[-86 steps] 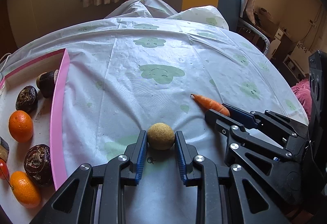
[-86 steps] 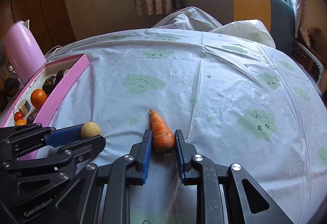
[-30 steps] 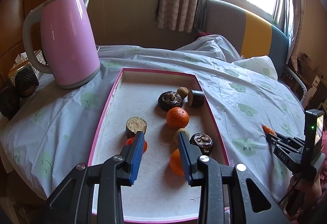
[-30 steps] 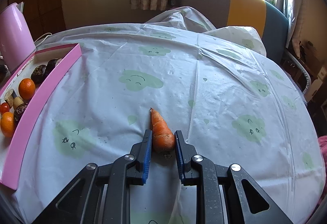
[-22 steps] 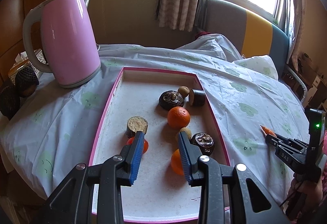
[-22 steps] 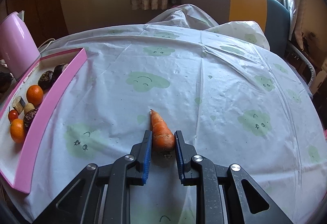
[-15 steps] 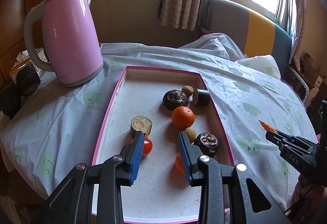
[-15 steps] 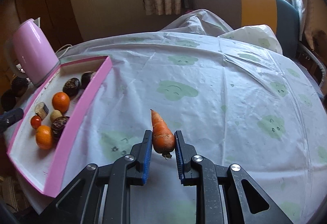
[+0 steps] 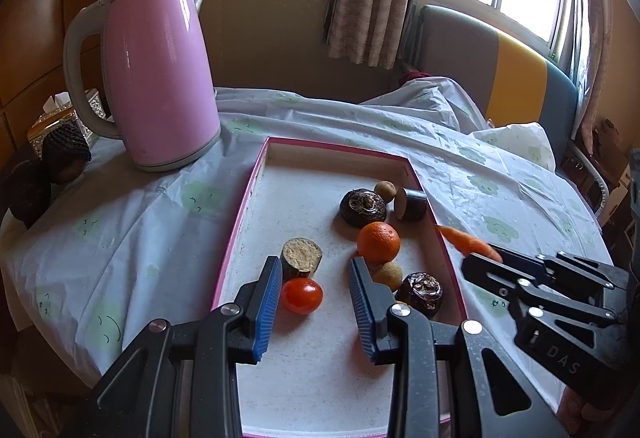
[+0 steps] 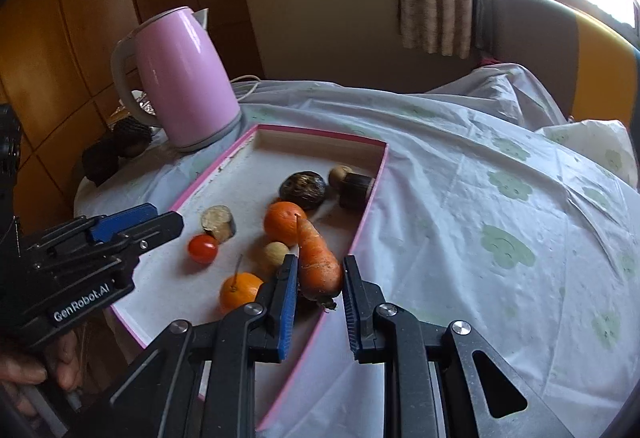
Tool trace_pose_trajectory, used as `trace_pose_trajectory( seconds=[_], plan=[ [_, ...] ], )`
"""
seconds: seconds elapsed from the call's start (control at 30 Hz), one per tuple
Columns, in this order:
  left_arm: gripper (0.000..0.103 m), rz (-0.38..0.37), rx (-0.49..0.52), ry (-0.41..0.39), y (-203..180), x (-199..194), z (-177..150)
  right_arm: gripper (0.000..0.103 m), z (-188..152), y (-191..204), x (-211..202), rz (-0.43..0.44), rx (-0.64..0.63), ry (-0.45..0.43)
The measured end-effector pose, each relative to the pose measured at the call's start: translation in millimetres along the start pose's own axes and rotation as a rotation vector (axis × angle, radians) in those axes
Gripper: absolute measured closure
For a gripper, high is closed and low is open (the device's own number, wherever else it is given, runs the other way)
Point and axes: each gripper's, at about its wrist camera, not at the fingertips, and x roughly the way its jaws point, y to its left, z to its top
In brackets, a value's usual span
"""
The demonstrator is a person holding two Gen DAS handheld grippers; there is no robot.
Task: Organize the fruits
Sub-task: 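Lower the carrot into the tray and open the right gripper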
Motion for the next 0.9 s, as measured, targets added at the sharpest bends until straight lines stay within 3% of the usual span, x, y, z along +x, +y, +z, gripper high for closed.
trace_pose_trajectory(
  seconds=[0.37, 0.77, 0.9],
  plan=[
    [0.068, 0.013, -0.029, 0.016, 12, 6, 0, 0.081, 17, 28, 61, 0.070, -0.036, 0.104],
    [0.068, 0.044, -0.047, 0.026, 18, 12, 0, 0.080, 23, 35, 80, 0.058, -0.048, 0.103],
    [0.068, 0.061, -0.055, 0.013, 21, 8, 1, 0.064, 21, 31, 69, 0.073, -0.011, 0.079]
  ],
)
